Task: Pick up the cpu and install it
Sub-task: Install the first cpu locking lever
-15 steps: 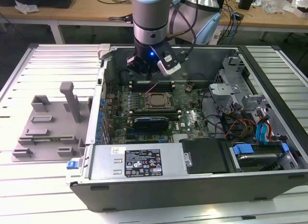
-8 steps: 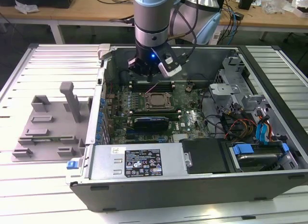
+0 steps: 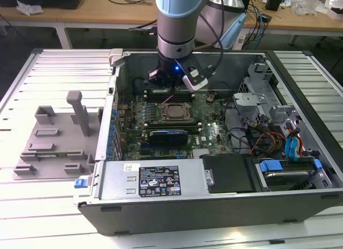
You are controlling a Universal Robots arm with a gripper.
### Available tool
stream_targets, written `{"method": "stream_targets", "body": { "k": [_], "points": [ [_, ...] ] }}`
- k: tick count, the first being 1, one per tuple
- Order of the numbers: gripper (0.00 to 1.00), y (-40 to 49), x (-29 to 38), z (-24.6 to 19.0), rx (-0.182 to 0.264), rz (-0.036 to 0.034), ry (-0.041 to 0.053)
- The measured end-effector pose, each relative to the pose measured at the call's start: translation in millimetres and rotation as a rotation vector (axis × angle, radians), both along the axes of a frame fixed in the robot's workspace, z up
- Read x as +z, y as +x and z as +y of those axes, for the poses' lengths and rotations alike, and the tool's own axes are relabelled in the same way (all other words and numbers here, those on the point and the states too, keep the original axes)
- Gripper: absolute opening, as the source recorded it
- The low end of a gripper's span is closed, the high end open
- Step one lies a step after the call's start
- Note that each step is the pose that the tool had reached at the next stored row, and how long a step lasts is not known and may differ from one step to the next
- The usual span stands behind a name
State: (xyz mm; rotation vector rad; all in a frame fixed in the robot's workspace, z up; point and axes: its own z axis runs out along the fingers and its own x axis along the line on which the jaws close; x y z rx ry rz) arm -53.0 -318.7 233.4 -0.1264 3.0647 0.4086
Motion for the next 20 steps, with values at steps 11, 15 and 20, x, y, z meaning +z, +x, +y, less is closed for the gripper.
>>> {"method": "stream_targets", "body": {
  "k": [11, 15, 20],
  "points": [
    [0.11, 0.2, -7.5, 0.1, -0.004, -0.0186, -0.0009],
    [0.11, 0.2, -11.3, 0.2, -0.015, -0.0342, -0.0009],
    [0.11, 0.2, -15.6, 0.1, -0.121, -0.0381, -0.0037]
  ]
}}
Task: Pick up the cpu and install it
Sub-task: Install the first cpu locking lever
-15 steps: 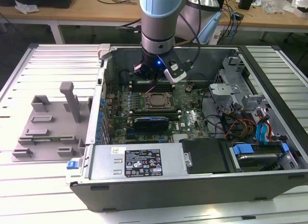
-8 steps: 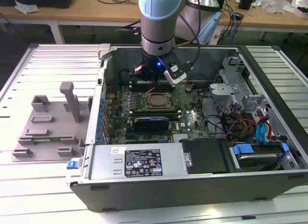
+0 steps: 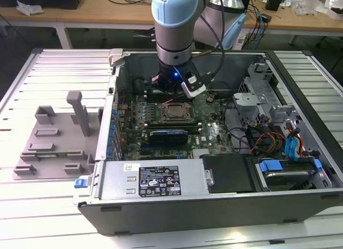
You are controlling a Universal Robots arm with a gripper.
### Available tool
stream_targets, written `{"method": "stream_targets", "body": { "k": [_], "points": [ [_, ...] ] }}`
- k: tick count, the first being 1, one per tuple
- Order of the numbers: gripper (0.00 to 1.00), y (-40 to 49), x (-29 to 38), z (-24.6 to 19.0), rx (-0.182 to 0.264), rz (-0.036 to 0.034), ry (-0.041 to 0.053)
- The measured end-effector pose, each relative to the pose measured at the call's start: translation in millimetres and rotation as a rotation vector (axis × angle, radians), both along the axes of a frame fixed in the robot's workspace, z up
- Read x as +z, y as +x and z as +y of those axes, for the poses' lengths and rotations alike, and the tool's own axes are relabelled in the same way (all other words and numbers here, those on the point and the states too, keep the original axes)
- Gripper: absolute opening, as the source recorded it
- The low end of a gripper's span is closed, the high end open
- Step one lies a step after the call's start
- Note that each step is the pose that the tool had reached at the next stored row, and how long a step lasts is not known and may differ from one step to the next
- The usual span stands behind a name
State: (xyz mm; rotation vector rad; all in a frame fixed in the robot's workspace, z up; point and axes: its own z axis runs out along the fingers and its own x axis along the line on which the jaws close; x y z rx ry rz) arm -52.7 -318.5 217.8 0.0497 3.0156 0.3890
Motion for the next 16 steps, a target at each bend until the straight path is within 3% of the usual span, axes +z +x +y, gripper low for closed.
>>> {"method": "stream_targets", "body": {
  "k": [2, 5, 6, 12, 16],
  "points": [
    [0.11, -1.5, -0.2, 0.6, -0.02, -0.001, -0.0001],
    [0.11, -3.3, -1.1, 1.7, -0.035, -0.0245, -0.0008],
    [0.11, -3.9, -1.4, 2.0, -0.041, -0.0285, -0.0008],
    [0.11, -6.5, -5.6, 2.8, -0.061, -0.0322, -0.0013],
    [0.11, -6.5, -8.2, 2.8, -0.114, -0.0322, -0.0026]
  ]
}}
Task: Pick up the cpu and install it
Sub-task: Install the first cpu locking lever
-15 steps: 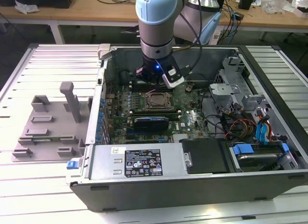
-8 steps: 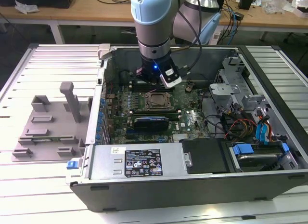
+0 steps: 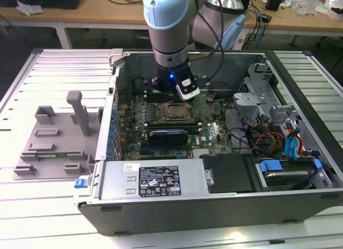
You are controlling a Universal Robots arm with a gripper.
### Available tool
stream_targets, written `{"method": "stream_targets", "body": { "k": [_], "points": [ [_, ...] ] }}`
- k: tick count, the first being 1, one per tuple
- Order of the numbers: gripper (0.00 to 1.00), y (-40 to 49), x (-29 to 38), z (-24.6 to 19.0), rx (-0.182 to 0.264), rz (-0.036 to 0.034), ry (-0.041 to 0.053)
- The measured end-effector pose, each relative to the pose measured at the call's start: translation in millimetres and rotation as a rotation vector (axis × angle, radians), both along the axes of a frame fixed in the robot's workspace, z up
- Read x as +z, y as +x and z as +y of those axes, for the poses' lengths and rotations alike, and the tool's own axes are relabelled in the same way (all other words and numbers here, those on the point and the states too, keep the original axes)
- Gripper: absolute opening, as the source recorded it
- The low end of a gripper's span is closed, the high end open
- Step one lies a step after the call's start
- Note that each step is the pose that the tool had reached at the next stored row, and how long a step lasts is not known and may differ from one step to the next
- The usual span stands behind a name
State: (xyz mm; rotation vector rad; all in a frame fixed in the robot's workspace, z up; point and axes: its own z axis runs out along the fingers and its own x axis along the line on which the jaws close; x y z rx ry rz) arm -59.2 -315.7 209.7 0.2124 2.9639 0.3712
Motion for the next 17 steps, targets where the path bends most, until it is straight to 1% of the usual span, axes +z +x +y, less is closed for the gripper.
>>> {"method": "stream_targets", "body": {
  "k": [1, 2, 5, 8, 9, 11, 13, 14, 15, 17],
  "points": [
    [0.11, 0.0, -1.2, 0.0, -0.043, 0.0001, -0.0001],
    [0.11, 0.0, -1.5, 1.1, -0.056, 0.0001, 0.0],
    [0.11, -0.3, -1.8, 5.6, -0.069, 0.0001, -0.0001],
    [0.11, -0.9, -2.1, 8.8, -0.079, 0.0, 0.0],
    [0.11, -1.7, -3.5, 9.2, -0.08, -0.0029, -0.003],
    [0.11, -1.9, -3.8, 9.2, -0.08, -0.0036, -0.0036],
    [0.11, -3.2, -4.8, 9.3, -0.08, -0.008, -0.0095],
    [0.11, -3.5, -5.1, 9.3, -0.08, -0.0108, -0.0137],
    [0.11, -3.8, -5.9, 9.4, -0.08, -0.0148, -0.0207],
    [0.11, -4.2, -6.6, 9.6, -0.08, -0.0194, -0.0285]
  ]
}}
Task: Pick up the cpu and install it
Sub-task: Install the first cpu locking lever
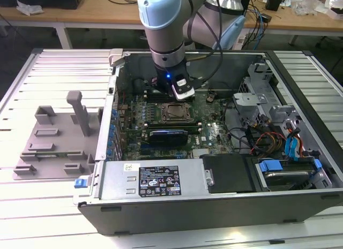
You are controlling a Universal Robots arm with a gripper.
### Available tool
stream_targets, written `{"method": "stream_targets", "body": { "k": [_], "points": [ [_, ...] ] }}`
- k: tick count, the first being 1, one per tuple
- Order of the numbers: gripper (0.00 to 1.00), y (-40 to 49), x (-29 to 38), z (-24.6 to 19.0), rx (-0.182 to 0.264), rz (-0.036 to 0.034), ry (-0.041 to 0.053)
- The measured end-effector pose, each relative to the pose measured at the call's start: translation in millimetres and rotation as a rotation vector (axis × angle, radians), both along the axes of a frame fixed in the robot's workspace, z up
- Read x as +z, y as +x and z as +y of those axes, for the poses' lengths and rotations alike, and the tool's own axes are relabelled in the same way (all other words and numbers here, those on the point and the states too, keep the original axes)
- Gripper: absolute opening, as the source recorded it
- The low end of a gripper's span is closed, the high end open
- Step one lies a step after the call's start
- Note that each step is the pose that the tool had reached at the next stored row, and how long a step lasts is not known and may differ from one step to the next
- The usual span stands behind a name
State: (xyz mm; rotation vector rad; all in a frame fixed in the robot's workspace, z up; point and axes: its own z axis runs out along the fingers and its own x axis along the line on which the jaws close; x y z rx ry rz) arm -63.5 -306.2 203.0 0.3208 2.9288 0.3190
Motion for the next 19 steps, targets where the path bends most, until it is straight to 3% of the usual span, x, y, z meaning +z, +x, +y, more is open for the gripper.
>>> {"method": "stream_targets", "body": {
  "k": [3, 8, 14, 17, 19],
  "points": [
    [0.11, -0.2, -0.2, 0.9, 0.0, -0.0021, -0.003],
    [0.11, -0.6, -0.2, 6.5, -0.009, -0.0022, -0.005],
    [0.11, -1.2, -1.7, 7.5, -0.018, -0.0021, -0.0269],
    [0.11, -1.6, -2.0, 9.3, -0.021, -0.0022, -0.0279],
    [0.11, -1.6, -3.3, 9.6, -0.024, -0.0023, -0.0341]
  ]
}}
